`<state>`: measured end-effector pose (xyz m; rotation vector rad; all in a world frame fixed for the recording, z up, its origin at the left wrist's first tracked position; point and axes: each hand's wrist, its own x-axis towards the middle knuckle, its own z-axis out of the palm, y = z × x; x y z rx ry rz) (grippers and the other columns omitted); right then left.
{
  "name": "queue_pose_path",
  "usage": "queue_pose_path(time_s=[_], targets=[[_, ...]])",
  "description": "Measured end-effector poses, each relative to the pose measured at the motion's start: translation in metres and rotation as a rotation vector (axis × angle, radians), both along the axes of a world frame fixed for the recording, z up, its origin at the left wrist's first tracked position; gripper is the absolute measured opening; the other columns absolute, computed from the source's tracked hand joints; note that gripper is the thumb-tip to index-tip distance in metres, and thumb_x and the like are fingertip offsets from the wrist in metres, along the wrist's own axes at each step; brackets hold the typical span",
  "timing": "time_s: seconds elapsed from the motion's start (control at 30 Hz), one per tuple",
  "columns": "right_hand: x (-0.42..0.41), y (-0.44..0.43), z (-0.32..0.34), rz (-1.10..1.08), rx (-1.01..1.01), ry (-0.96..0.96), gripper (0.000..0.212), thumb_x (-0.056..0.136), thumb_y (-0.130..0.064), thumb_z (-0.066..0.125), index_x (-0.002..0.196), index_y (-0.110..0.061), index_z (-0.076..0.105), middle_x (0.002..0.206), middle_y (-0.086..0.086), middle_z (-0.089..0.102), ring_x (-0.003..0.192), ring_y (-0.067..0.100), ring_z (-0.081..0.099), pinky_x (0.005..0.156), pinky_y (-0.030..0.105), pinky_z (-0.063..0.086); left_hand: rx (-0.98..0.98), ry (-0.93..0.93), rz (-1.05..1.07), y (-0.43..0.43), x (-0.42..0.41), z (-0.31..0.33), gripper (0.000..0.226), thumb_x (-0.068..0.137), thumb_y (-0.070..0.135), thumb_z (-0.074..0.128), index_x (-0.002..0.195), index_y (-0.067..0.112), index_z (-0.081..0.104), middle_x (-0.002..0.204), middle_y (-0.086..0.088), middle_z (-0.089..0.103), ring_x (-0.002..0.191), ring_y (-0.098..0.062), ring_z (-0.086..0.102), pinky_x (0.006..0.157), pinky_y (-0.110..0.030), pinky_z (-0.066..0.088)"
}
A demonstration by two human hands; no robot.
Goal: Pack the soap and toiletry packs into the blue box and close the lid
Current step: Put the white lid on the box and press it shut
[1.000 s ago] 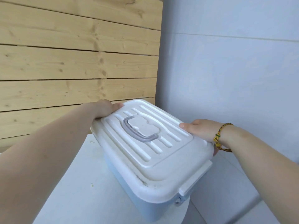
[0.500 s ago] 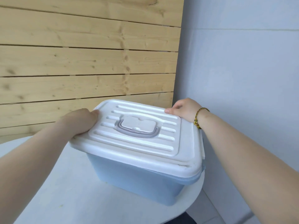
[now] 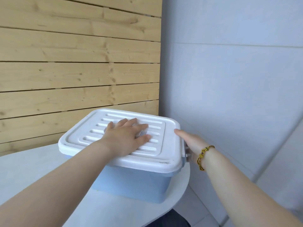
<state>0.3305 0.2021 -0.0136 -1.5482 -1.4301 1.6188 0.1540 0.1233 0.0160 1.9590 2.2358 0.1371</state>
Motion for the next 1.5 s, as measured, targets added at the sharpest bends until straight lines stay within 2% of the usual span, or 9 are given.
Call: queue_pose_path(time_s=[0.23, 0.47, 0.53, 0.63, 0.73, 0.9, 1.07, 1.2, 1.5], targets=[[0.005, -0.016, -0.016, -0.065, -0.075, 0.077, 0.041, 0.078, -0.053, 0.06, 0.089, -0.014, 0.062, 0.079, 0.007, 0.061, 0.069, 0.023, 0.057, 0.059, 0.029, 0.051, -0.017, 0.037, 0.003, 0.004, 0.002, -0.001, 0.053, 0.091, 0.056, 0.024, 0.142, 0.044, 0.015, 0.158, 0.01, 0.004, 0.146, -0.017, 0.0, 0.118, -0.047, 0.001], [0.009, -0.018, -0.008, -0.143, 0.028, 0.08, 0.016, 0.086, -0.023, 0.057, 0.078, -0.01, 0.056, 0.074, 0.008, 0.059, 0.062, 0.022, 0.055, 0.057, 0.028, 0.046, -0.033, 0.074, -0.068, 0.006, 0.021, -0.007, 0.052, 0.092, 0.055, 0.022, 0.142, 0.046, 0.013, 0.158, 0.012, 0.0, 0.146, -0.016, -0.002, 0.116, -0.047, 0.001], [0.009, -0.019, -0.003, -0.156, 0.121, 0.038, 0.023, 0.085, -0.02, 0.058, 0.1, -0.004, 0.06, 0.094, 0.012, 0.065, 0.076, 0.026, 0.06, 0.066, 0.032, 0.048, -0.034, 0.075, -0.059, 0.006, 0.021, -0.007, 0.052, 0.092, 0.055, 0.022, 0.142, 0.046, 0.012, 0.158, 0.012, 0.0, 0.146, -0.016, -0.003, 0.116, -0.047, 0.0], [0.008, -0.025, 0.004, -0.176, 0.241, -0.038, 0.067, 0.087, -0.02, 0.06, 0.143, -0.003, 0.029, 0.146, 0.013, 0.041, 0.127, 0.027, 0.047, 0.097, 0.031, 0.041, -0.029, 0.056, -0.05, 0.004, 0.018, -0.006, 0.052, 0.091, 0.056, 0.024, 0.142, 0.046, 0.014, 0.158, 0.013, 0.001, 0.146, -0.014, -0.002, 0.117, -0.046, 0.0], [0.007, -0.032, 0.007, -0.144, 0.274, -0.044, 0.068, 0.089, -0.019, 0.059, 0.144, -0.002, 0.024, 0.146, 0.013, 0.039, 0.129, 0.026, 0.045, 0.084, 0.027, 0.043, -0.008, 0.027, -0.02, 0.001, 0.007, -0.004, 0.054, 0.091, 0.056, 0.027, 0.142, 0.044, 0.016, 0.158, 0.012, 0.003, 0.146, -0.012, 0.0, 0.118, -0.041, 0.001], [-0.002, -0.031, 0.009, -0.149, 0.302, -0.064, 0.069, 0.089, -0.015, 0.057, 0.146, -0.004, 0.02, 0.15, 0.009, 0.034, 0.135, 0.023, 0.038, 0.104, 0.029, 0.034, -0.002, 0.034, -0.032, -0.001, -0.001, -0.002, 0.054, 0.091, 0.055, 0.027, 0.142, 0.042, 0.015, 0.158, 0.011, 0.005, 0.146, -0.011, 0.002, 0.118, -0.037, 0.003], [-0.016, -0.033, 0.003, -0.134, 0.356, -0.224, 0.041, 0.089, -0.016, 0.053, 0.125, -0.002, 0.039, 0.12, 0.01, 0.052, 0.112, 0.03, 0.053, 0.076, 0.027, 0.042, 0.01, 0.044, -0.033, 0.002, -0.003, -0.006, 0.054, 0.091, 0.056, 0.026, 0.142, 0.043, 0.016, 0.158, 0.012, 0.005, 0.146, -0.011, 0.002, 0.118, -0.036, 0.004], [-0.025, -0.034, 0.002, -0.072, 0.425, -0.407, 0.052, 0.095, -0.011, 0.037, 0.143, -0.001, 0.021, 0.146, 0.016, 0.033, 0.13, 0.032, 0.041, 0.101, 0.036, 0.039, 0.014, 0.05, -0.04, 0.003, -0.004, -0.007, 0.054, 0.091, 0.057, 0.026, 0.142, 0.043, 0.015, 0.158, 0.012, 0.004, 0.146, -0.011, 0.002, 0.118, -0.036, 0.003], [-0.038, -0.035, 0.015, 0.085, 0.454, -0.707, 0.057, 0.092, -0.002, 0.031, 0.146, -0.005, 0.015, 0.151, 0.021, 0.02, 0.135, 0.037, 0.034, 0.107, 0.04, 0.035, 0.078, -0.087, -0.028, 0.004, -0.007, -0.007, 0.062, 0.088, 0.056, 0.037, 0.144, 0.033, 0.021, 0.157, 0.008, 0.014, 0.145, -0.012, 0.01, 0.117, -0.034, 0.005]])
